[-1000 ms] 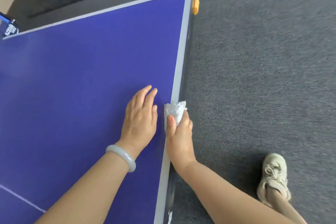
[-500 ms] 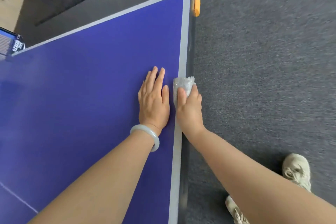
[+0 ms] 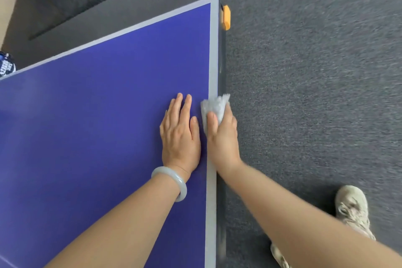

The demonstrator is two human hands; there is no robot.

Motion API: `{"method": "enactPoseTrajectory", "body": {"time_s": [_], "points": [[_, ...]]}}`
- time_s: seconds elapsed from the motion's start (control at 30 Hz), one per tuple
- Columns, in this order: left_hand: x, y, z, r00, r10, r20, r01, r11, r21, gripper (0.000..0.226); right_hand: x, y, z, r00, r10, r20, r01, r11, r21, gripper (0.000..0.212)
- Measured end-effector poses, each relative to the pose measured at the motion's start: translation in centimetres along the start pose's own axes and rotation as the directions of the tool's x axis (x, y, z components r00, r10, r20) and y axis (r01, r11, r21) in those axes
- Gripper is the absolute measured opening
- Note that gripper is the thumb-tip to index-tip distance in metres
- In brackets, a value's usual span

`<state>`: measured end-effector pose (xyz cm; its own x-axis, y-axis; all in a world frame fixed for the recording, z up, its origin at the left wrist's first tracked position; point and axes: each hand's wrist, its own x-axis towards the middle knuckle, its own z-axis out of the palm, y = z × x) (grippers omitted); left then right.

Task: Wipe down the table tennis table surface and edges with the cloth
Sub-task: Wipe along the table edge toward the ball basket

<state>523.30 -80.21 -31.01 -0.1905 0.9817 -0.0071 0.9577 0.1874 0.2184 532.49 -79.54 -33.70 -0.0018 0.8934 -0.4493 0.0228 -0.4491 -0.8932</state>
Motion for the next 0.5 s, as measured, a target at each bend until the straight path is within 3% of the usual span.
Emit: {"method": "enactPoseTrajectory", "body": {"time_s": [0.17, 0.37, 0.5], "points": [[-0.2, -0.2, 0.0, 1.0, 0.004, 0.005, -0.004, 1.0, 0.021, 0.051, 6.7, -2.7, -0.6, 1.0, -0.003, 0.019, 0.001, 0.994, 0.112, 0.06], [0.0, 0.3, -0.1, 1.0, -0.008, 0.026, 0.008, 1.0, 0.006, 0.051, -5.0, 2.3, -0.7, 0.997, -0.06, 0.048, 0.053, 0.991, 0.12, 0.066], [0.0, 0.2, -0.2, 0.999, -0.012, 0.035, 0.011, 1.0, 0.021, 0.051, -3.5, 1.6, -0.5, 0.999, -0.011, 0.05, 0.01, 0.999, 0.031, 0.076]]}}
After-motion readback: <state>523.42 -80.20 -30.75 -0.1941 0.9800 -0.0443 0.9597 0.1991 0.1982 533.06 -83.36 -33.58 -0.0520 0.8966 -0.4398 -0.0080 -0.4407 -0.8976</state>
